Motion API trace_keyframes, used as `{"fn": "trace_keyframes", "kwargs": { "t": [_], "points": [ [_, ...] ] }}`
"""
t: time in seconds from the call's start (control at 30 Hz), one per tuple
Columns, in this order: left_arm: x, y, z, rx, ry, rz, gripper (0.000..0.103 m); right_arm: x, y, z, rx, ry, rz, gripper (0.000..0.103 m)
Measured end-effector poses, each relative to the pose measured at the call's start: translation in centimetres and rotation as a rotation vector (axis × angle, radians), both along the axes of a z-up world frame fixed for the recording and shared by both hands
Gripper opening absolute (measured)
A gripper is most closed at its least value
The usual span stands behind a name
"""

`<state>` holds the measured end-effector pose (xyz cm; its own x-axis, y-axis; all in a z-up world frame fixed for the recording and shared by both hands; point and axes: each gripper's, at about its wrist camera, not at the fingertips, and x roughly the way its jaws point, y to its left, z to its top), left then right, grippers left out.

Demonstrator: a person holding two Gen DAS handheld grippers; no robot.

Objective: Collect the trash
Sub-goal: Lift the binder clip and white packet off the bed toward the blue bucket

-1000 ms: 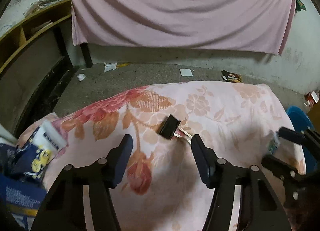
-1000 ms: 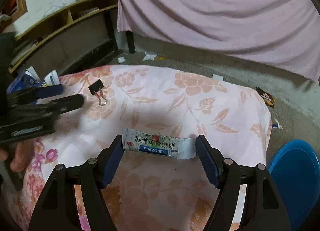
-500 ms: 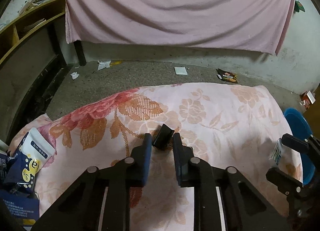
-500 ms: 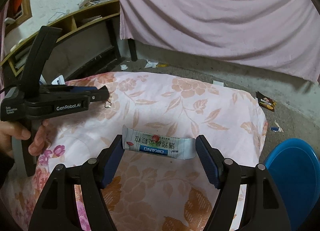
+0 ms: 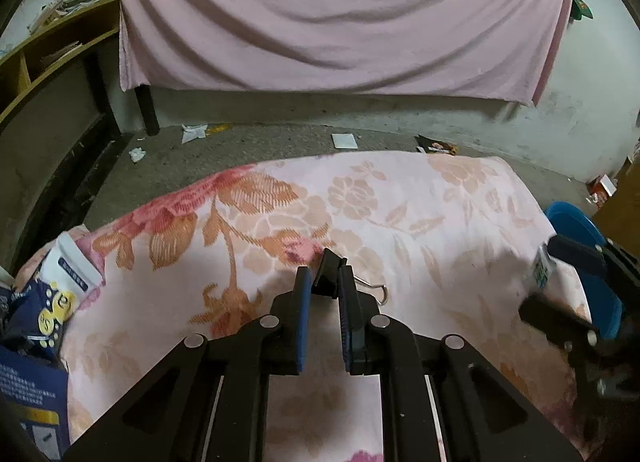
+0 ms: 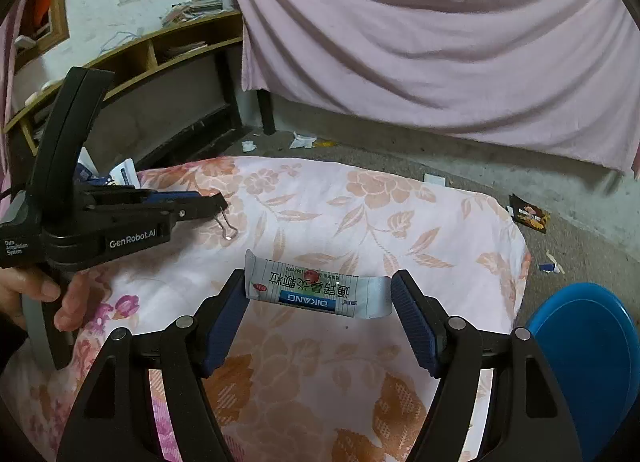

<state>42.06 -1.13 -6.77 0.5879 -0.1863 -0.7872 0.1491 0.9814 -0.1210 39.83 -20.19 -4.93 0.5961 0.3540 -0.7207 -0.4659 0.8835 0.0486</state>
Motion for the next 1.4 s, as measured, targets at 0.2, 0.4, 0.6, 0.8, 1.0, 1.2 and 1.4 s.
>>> {"fn": "trace_keyframes", "kwargs": {
  "t": [0.2,0.4,0.6,0.8,1.0,1.2,1.4],
  "points": [
    [-1.8,-0.2,0.7,-0.009,-0.04,-0.015,0.0,0.0,-0.3,0.3,0.012,-0.006,-0.012,0.071],
    [-1.6,-0.8,0.2,-0.006,-0.021,-0.008,0.001,-0.4,-0.4,0.6,0.012,-0.02,-0.007,0.071],
    [-0.7,-1.5,-0.3,-0.027,0.002,-0.035,0.041,-0.3,-0.8,0.5,0.013,-0.023,-0.016,0.072],
    [1.0,-2.8,-0.9,0.011,0.043,-0.075,0.041,0.2,-1.0,0.1,0.015,-0.01,-0.025,0.072],
    [1.0,-4.2,-1.8,0.062,0.04,-0.103,0.04,0.1,-1.0,0.1,0.01,-0.011,-0.023,0.072],
    [-0.1,-3.5,-1.6,0.048,0.004,-0.097,0.016,0.1,-1.0,0.2,0.008,-0.01,-0.018,0.072],
    [-1.0,-3.4,-1.0,0.032,-0.022,-0.1,0.012,0.1,-1.1,0.2,0.019,-0.008,-0.018,0.072]
  ]
}}
